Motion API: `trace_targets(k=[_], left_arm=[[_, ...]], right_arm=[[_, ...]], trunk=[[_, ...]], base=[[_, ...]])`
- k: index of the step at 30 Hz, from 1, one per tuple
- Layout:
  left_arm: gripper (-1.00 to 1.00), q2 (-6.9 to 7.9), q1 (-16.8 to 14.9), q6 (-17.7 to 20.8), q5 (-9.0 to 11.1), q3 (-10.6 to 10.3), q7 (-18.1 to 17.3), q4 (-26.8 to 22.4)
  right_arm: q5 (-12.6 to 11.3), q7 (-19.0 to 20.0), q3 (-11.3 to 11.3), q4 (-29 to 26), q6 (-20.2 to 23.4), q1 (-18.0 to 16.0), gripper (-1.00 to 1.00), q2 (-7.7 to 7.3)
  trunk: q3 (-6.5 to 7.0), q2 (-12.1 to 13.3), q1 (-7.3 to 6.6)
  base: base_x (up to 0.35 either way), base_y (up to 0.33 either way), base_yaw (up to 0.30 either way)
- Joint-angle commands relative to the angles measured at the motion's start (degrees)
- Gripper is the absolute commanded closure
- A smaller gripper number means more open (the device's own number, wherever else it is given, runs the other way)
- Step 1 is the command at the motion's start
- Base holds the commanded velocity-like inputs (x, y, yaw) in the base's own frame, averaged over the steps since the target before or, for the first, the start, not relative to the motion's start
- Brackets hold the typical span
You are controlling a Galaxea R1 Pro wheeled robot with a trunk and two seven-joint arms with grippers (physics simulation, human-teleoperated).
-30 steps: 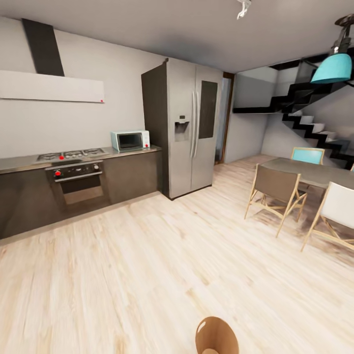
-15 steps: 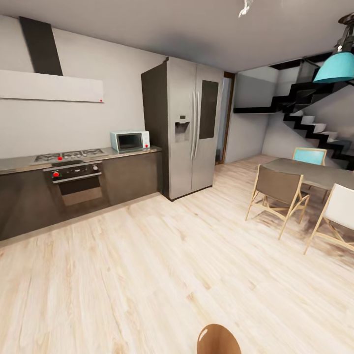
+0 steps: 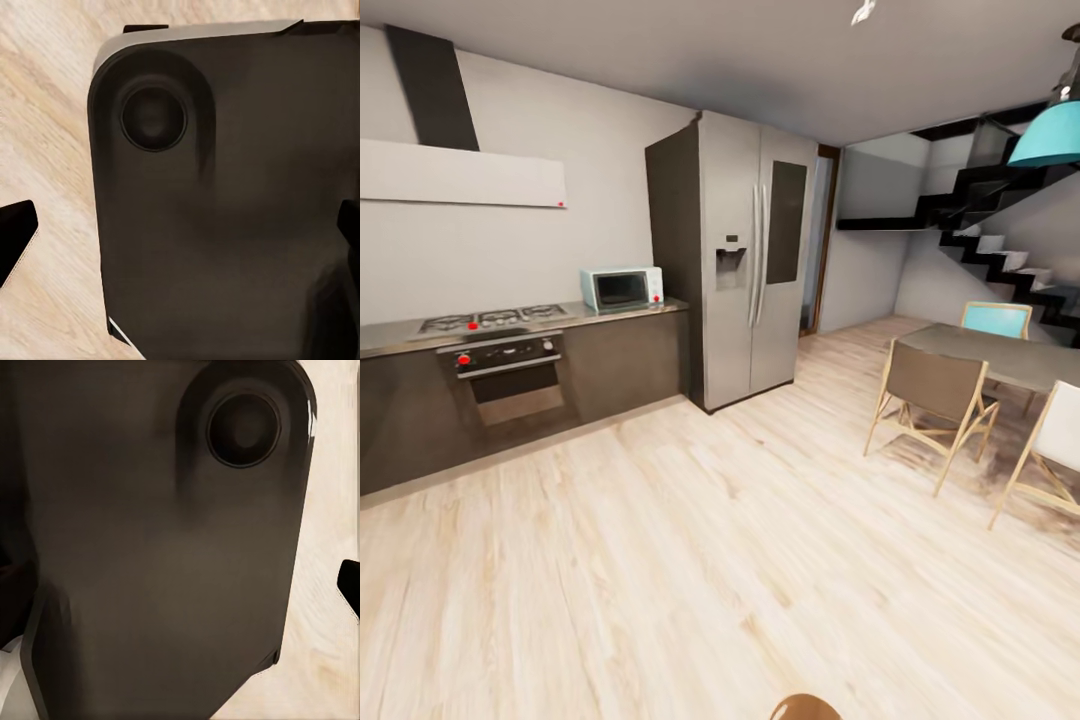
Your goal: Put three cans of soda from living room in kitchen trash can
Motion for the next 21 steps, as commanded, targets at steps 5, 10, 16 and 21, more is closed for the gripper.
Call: trace_targets(k=[5, 10, 16, 21], left_arm=[[-1.0, -0.03, 0.0, 0.0, 0.0, 0.0, 0.0, 0.0], [-1.0, -0.08, 0.0, 0.0, -0.1, 0.0, 0.0, 0.0], [-1.0, -0.09, 0.0, 0.0, -0.1, 0.0, 0.0, 0.0], [-1.0, -0.09, 0.0, 0.0, -0.1, -0.1, 0.0, 0.0]], right_arm=[[0.0, 0.0, 0.0, 0.0, 0.0, 0.0, -1.0, 0.0], [0.0, 0.0, 0.0, 0.0, 0.0, 0.0, -1.0, 0.0], [0.0, 0.0, 0.0, 0.0, 0.0, 0.0, -1.0, 0.0], [0.0, 0.0, 0.0, 0.0, 0.0, 0.0, -1.0, 0.0]], trunk=[[0.0, 0.0, 0.0], [0.0, 0.0, 0.0], [0.0, 0.0, 0.0], [0.0, 0.0, 0.0]], base=[[0.253, 0.0, 0.0], [0.077, 0.0, 0.0], [0.042, 0.0, 0.0], [0.107, 0.0, 0.0]])
